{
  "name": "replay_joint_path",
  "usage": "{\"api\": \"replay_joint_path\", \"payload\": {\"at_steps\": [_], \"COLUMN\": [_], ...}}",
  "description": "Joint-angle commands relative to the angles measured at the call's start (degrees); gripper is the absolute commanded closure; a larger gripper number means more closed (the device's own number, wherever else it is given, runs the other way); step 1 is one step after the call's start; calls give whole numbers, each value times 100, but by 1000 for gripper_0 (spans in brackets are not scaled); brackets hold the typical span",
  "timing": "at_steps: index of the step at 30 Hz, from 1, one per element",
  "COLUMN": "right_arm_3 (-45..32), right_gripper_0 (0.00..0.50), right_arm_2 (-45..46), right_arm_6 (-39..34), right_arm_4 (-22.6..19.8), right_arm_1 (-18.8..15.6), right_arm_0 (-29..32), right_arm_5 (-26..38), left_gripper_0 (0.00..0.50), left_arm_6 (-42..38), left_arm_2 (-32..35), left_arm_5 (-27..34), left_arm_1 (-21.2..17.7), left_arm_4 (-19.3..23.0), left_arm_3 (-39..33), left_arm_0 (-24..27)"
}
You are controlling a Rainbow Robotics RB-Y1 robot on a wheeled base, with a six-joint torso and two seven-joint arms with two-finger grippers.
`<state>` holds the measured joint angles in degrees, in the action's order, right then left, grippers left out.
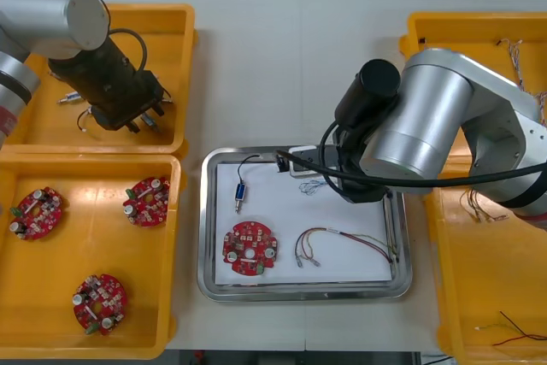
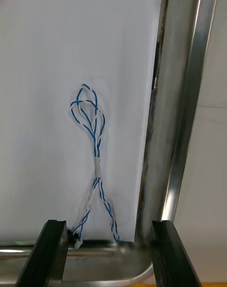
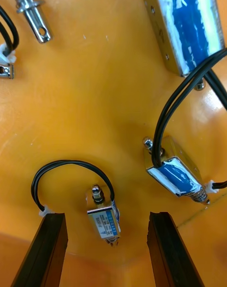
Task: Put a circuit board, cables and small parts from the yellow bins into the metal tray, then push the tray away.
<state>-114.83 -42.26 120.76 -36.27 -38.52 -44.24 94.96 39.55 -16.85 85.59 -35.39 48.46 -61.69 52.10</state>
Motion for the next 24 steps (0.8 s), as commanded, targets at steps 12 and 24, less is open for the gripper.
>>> {"api": "replay_joint_path", "payload": {"at_steps": [12,24], "right_arm_3": [-1130,-1745], "right_gripper_0": [0,0], "right_arm_2": [1369,2828], "right_arm_6": [-967,-2312], "right_arm_4": [-443,-1647], "right_arm_1": [-270,-1078], "right_arm_0": [-6,565], "right_arm_5": [1504,1504], "left_gripper_0": [0,193], "left_arm_6": [-396,-343], "left_arm_2": [-311,-354], "left_arm_5": [-130,-289], "left_arm_1": [67,67], "left_arm_4": [50,32], "left_arm_3": [43,210], "left_arm_0": [292,292]}}
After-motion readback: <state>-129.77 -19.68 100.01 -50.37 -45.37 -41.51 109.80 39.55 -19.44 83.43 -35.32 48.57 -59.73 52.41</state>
